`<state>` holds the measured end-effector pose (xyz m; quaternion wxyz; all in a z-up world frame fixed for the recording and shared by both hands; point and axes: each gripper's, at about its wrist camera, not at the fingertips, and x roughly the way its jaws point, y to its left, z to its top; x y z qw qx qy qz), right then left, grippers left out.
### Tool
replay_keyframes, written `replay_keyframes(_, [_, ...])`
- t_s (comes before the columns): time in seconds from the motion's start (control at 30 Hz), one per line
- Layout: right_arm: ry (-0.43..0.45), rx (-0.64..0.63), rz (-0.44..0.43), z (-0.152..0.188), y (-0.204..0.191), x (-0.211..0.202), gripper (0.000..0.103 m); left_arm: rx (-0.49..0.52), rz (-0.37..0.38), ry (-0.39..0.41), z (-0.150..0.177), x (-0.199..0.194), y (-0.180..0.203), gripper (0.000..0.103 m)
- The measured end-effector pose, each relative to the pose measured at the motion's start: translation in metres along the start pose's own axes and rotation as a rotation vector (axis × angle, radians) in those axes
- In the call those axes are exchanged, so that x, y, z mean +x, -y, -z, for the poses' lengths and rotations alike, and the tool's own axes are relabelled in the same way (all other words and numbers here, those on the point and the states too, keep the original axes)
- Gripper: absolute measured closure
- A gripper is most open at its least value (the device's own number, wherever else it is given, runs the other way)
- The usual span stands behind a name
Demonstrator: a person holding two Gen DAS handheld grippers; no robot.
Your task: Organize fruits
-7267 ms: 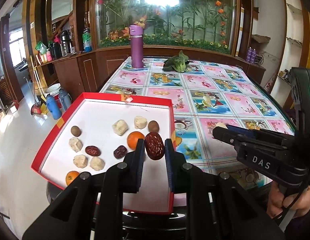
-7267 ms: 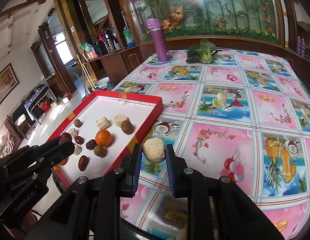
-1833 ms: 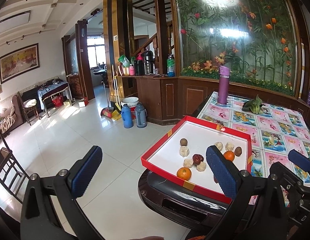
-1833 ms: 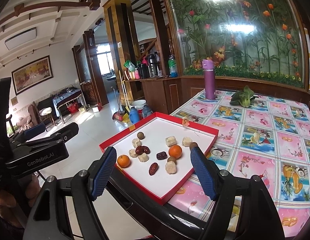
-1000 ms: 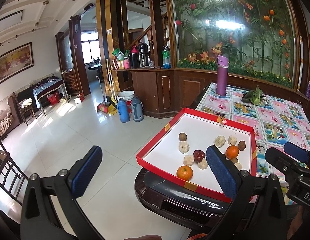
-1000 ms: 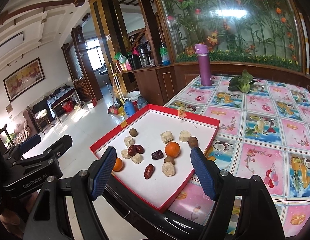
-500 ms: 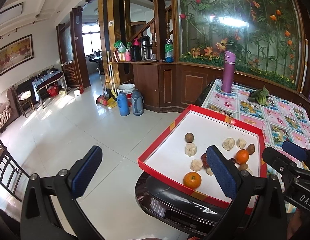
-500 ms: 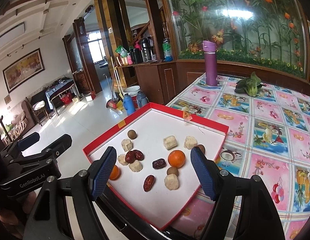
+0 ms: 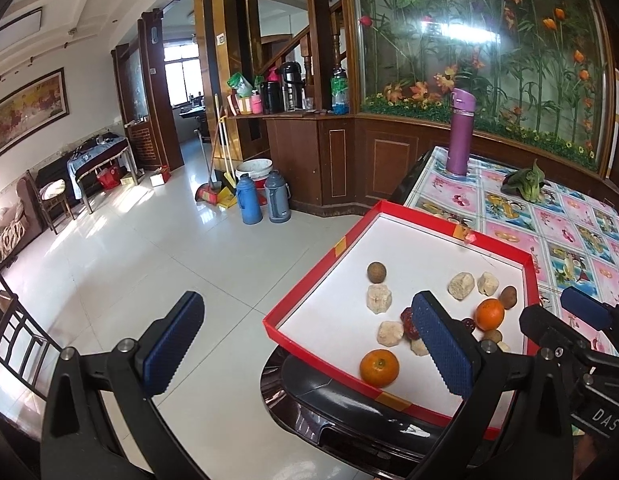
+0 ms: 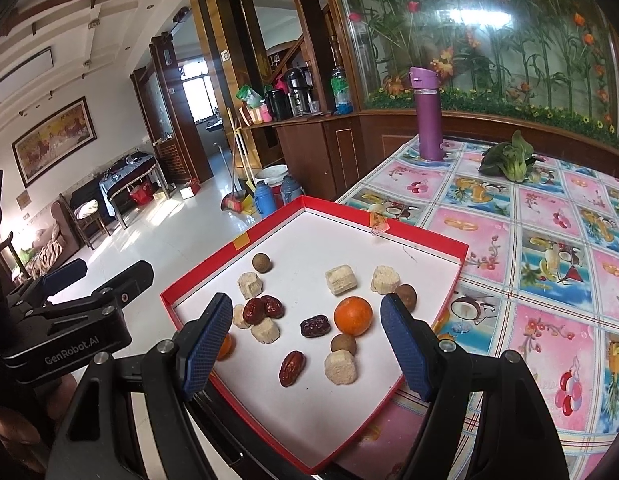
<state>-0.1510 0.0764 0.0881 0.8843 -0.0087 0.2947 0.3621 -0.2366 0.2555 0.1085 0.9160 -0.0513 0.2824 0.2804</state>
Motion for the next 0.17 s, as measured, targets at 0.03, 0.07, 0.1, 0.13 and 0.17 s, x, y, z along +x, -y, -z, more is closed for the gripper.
replay_keyframes(0.03, [0.003,-0.002,-0.001,0.000,0.001,0.000,0.027,0.000,0.003,0.000,-0.001,0.000,0.002,0.000])
replay_keyframes(0.07, [0.005,-0.003,-0.003,-0.001,0.002,0.000,0.027,0.000,0.011,0.003,-0.002,0.000,0.004,0.000])
replay_keyframes(0.1, [0.010,-0.001,-0.005,-0.002,0.004,0.000,0.027,0.005,0.018,0.011,-0.003,-0.001,0.006,0.000])
replay_keyframes(0.13, [0.012,0.002,-0.004,-0.002,0.006,0.000,0.027,0.015,0.019,0.020,-0.004,-0.002,0.009,0.000])
replay_keyframes(0.17, [0.015,0.007,-0.001,-0.003,0.008,-0.001,0.027,0.021,0.016,0.020,-0.006,-0.001,0.012,0.000])
